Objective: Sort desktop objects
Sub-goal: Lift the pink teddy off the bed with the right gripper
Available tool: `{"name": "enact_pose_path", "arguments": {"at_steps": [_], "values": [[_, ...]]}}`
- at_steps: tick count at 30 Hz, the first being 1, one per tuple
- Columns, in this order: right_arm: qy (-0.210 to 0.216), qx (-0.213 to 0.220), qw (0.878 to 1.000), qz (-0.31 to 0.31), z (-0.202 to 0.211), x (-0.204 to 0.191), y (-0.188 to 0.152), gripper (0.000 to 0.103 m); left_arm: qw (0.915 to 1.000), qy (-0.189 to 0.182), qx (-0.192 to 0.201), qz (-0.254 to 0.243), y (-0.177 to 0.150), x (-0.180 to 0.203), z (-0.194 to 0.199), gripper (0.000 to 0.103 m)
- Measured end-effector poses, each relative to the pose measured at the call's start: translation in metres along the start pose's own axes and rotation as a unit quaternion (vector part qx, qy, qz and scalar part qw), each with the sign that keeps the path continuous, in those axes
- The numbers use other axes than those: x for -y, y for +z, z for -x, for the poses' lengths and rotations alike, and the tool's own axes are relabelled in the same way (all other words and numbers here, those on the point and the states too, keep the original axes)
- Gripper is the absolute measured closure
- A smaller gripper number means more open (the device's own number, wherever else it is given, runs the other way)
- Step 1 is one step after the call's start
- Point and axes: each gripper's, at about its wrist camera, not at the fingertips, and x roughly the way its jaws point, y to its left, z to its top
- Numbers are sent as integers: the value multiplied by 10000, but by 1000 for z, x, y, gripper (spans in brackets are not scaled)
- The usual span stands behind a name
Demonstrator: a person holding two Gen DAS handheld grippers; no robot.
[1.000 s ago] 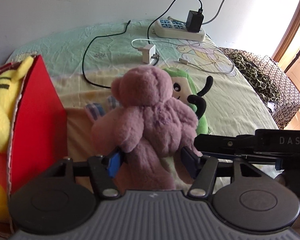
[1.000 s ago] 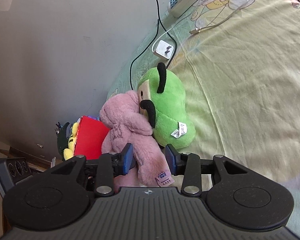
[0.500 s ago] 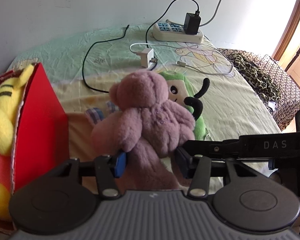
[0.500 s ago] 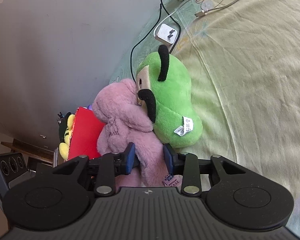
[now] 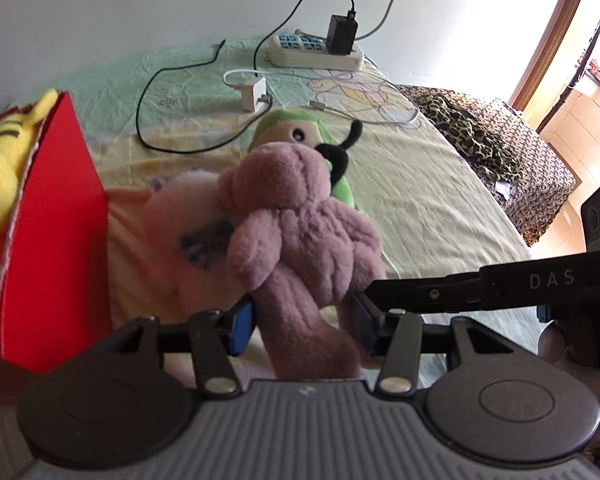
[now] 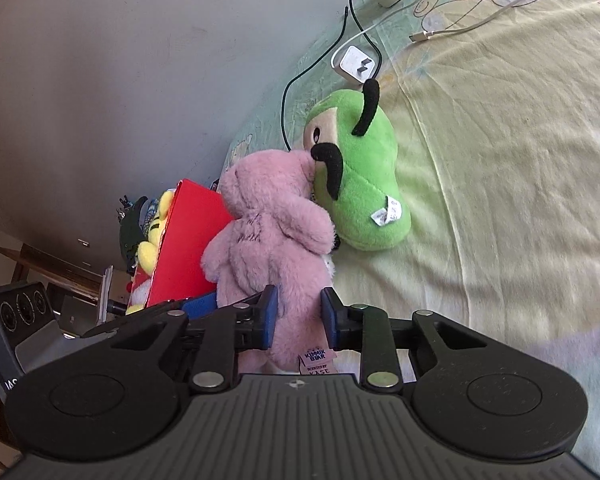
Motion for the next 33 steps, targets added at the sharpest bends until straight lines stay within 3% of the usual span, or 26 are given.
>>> {"name": "enact_pose_path", "arguments": {"at_steps": [12, 17, 21, 27, 33], "values": [[-616, -423, 9972, -47, 14, 6, -45, 75, 9981, -350, -482, -182, -46, 11, -10, 50], [-740, -545, 9957, -78, 14, 7, -54, 73, 9980, -384, -503, -63, -49, 3, -8, 39], [-719, -439, 9964, -52, 16, 4, -52, 69, 9991, -245, -352, 17, -48, -5, 1, 26], [-825, -39, 9965, -152, 21, 9, -44, 61, 9988, -449, -108, 164, -31, -4, 9, 25], [-778, 29, 9964, -349, 8, 21, -29, 61, 9984, -544, -108, -132, -21, 13, 3, 25]]}}
